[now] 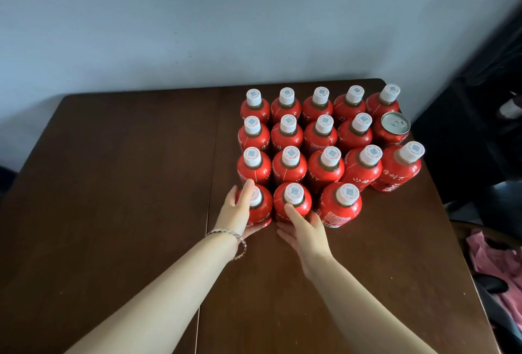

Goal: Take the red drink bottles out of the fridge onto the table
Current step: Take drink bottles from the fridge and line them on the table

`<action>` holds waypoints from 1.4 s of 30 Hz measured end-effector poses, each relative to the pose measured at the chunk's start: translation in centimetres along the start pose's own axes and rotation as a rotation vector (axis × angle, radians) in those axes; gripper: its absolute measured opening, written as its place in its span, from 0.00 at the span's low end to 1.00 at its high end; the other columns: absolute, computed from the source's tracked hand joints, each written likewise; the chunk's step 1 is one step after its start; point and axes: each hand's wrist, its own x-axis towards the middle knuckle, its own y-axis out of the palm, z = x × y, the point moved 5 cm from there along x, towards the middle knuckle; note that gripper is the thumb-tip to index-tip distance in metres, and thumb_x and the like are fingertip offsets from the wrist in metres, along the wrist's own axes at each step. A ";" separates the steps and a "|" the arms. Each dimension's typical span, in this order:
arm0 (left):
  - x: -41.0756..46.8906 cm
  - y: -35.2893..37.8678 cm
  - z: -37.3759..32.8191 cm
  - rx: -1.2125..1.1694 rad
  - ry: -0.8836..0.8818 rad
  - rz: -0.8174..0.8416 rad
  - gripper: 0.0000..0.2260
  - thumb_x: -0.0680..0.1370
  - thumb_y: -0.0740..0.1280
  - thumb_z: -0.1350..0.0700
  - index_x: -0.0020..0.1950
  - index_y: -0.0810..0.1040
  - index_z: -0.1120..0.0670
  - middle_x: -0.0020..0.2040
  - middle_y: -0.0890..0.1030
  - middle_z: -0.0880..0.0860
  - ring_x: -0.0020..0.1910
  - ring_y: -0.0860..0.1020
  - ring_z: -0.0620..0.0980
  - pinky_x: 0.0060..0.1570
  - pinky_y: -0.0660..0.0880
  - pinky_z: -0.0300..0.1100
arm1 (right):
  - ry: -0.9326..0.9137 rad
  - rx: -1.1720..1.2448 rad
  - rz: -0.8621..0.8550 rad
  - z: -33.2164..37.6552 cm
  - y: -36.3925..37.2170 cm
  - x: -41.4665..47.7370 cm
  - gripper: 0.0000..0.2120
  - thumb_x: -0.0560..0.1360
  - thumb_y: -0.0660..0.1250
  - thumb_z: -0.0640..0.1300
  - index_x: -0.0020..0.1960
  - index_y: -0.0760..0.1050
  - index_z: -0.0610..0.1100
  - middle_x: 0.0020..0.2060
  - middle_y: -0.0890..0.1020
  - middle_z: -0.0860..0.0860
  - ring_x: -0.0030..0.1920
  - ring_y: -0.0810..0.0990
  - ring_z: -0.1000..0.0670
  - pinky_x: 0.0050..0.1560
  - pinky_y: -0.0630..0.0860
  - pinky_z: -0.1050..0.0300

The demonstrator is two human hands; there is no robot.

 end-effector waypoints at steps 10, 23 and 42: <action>0.3 0.4 -0.5 0.061 0.054 0.040 0.23 0.78 0.60 0.43 0.73 0.61 0.42 0.63 0.66 0.50 0.62 0.71 0.58 0.55 0.77 0.58 | -0.014 -0.193 -0.456 0.0 -8.8 0.2 0.43 0.69 0.70 0.35 0.76 0.51 0.50 0.61 0.74 0.43 0.50 0.80 0.44 0.53 0.77 0.51; 0.0 0.5 -0.6 0.096 0.039 0.026 0.19 0.78 0.60 0.42 0.69 0.65 0.40 0.65 0.68 0.51 0.61 0.73 0.58 0.51 0.79 0.58 | -0.091 -0.600 -0.214 1.3 -6.2 2.2 0.46 0.65 0.71 0.36 0.75 0.49 0.40 0.66 0.69 0.40 0.64 0.73 0.40 0.61 0.74 0.46; -11.2 6.3 -5.8 1.019 0.720 0.187 0.05 0.77 0.63 0.57 0.44 0.78 0.53 0.43 0.81 0.51 0.47 0.79 0.51 0.50 0.75 0.43 | -0.134 -1.491 -0.080 9.3 -7.8 -10.3 0.16 0.77 0.60 0.44 0.60 0.77 0.39 0.59 0.78 0.47 0.59 0.77 0.46 0.59 0.75 0.54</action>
